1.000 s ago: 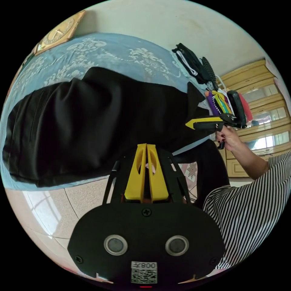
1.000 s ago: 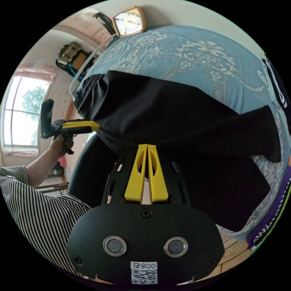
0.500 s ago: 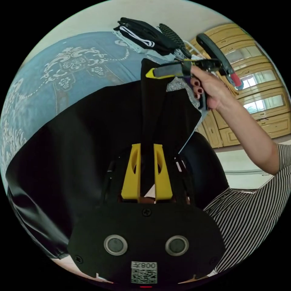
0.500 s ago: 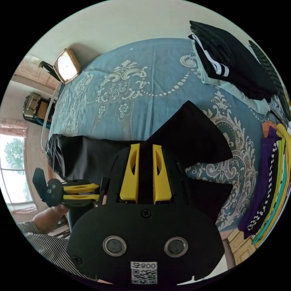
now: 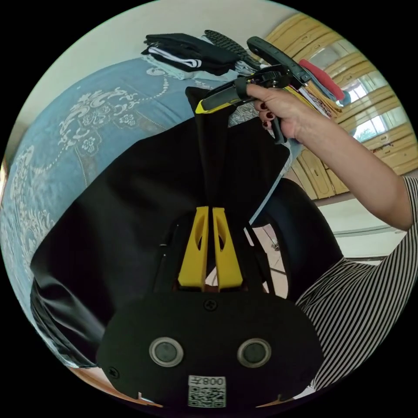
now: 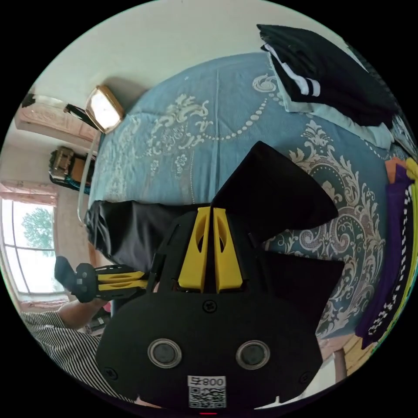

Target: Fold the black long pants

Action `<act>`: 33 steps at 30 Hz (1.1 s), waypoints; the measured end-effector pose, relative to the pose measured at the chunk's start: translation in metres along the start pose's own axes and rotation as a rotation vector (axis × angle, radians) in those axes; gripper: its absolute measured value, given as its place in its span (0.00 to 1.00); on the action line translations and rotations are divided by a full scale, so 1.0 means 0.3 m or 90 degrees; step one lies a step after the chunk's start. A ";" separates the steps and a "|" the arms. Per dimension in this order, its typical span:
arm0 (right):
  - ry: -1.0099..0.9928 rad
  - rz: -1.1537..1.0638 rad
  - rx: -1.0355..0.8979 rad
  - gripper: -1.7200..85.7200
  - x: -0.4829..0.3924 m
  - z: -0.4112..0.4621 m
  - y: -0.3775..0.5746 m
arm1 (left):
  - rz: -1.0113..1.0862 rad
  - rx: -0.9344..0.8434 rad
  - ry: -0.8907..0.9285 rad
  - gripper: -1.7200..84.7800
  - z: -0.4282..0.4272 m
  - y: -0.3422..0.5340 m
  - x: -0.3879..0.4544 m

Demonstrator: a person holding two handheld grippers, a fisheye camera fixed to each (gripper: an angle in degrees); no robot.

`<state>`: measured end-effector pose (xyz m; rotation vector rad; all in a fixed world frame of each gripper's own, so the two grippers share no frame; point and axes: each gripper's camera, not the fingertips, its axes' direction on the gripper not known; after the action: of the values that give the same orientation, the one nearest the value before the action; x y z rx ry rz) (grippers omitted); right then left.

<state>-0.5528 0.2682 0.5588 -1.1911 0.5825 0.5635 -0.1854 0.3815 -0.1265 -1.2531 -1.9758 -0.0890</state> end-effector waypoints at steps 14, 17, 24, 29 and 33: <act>-0.238 0.229 0.084 0.03 0.615 0.343 0.821 | 0.175 -0.128 -0.100 0.05 -0.004 -0.345 0.390; -0.281 0.257 0.099 0.03 0.707 0.445 0.901 | 0.166 -0.146 -0.104 0.06 -0.024 -0.436 0.437; -0.303 0.272 0.145 0.04 0.866 0.576 1.022 | 0.155 -0.076 -0.008 0.10 -0.175 -0.721 0.522; -0.313 0.302 0.230 0.07 0.995 0.628 1.123 | 0.166 -0.049 0.010 0.11 -0.161 -1.046 0.558; -0.289 0.322 0.225 0.09 1.066 0.680 1.170 | 0.162 -0.061 0.012 0.12 -0.109 -1.336 0.584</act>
<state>-0.5349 0.5900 0.1547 -0.5465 0.5606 1.0761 -0.5218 0.2915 0.1404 -1.5498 -1.7980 -0.0685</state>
